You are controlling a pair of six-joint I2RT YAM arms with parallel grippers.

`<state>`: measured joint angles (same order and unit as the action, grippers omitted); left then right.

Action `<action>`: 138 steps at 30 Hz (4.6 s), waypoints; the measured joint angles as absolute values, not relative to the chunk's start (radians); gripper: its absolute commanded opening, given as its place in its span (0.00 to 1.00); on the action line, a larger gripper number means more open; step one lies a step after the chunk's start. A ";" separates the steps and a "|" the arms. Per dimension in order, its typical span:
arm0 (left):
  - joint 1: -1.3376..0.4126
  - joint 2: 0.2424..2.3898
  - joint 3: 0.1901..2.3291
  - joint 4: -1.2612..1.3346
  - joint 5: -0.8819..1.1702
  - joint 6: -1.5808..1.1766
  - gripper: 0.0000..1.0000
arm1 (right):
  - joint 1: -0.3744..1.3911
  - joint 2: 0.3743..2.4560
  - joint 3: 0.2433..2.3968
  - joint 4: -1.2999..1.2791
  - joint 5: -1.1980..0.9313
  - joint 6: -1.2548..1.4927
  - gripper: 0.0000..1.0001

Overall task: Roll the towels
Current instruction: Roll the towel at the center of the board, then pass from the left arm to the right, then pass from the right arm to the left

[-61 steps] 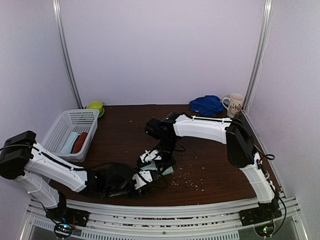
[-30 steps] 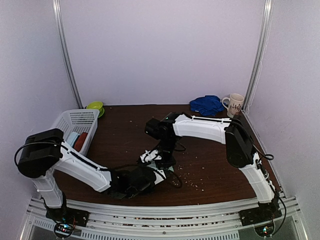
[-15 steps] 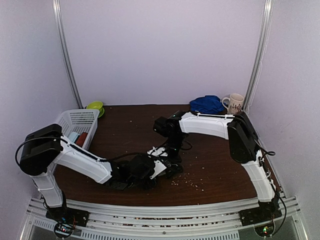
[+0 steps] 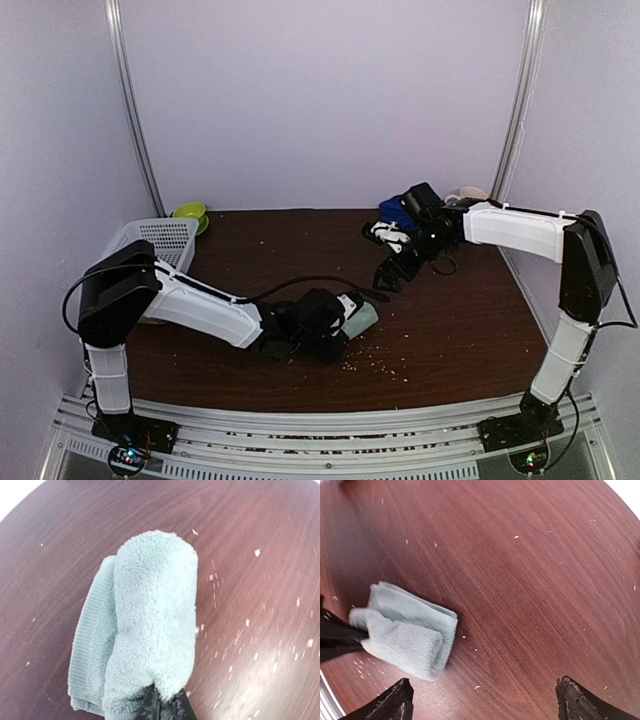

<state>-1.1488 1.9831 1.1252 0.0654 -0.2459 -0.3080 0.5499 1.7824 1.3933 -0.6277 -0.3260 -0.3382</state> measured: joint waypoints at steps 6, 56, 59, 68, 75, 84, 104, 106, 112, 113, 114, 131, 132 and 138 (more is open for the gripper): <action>-1.147 2.053 1.262 -0.020 -0.218 -0.465 0.00 | 0.429 1.698 1.215 -0.440 -0.525 -0.122 1.00; -0.951 2.246 1.337 0.410 0.346 -1.179 0.00 | 0.364 1.927 0.983 0.018 -0.982 0.364 0.77; -0.941 2.252 1.336 0.428 0.372 -1.197 0.00 | 0.369 1.943 0.993 0.030 -0.991 0.371 0.73; -0.918 2.256 1.310 0.481 0.420 -1.225 0.00 | 0.371 2.024 1.068 0.027 -1.031 0.362 0.58; -0.902 2.257 1.285 0.522 0.448 -1.230 0.00 | 0.382 2.054 1.090 0.025 -1.055 0.363 0.22; -0.898 2.255 1.285 0.510 0.454 -1.187 0.13 | 0.389 2.075 1.114 0.017 -1.086 0.366 0.00; -0.876 1.781 1.101 0.218 0.178 -0.764 0.98 | 0.419 1.780 1.134 -0.154 -1.125 0.214 0.00; -0.870 1.745 1.050 0.280 0.185 -0.753 0.98 | 0.428 1.749 1.146 -0.175 -1.137 0.189 0.00; -0.851 1.729 0.946 0.507 0.298 -0.757 0.98 | 0.461 1.654 1.161 -0.219 -1.207 0.131 0.00; -0.851 1.735 0.935 0.561 0.326 -0.764 0.98 | 0.465 1.643 1.161 -0.231 -1.220 0.118 0.00; -0.851 1.741 0.930 0.603 0.350 -0.772 0.98 | 0.470 1.633 1.162 -0.246 -1.234 0.102 0.00; -0.908 1.906 1.023 0.928 0.631 -0.863 0.92 | 0.508 1.623 1.199 -0.359 -1.226 -0.010 0.00; -0.913 1.906 1.038 0.905 0.627 -0.852 0.90 | 0.508 1.621 1.192 -0.331 -1.203 0.008 0.00; -0.923 1.906 1.063 0.767 0.554 -0.812 0.78 | 0.511 1.592 1.144 -0.250 -1.066 0.078 0.00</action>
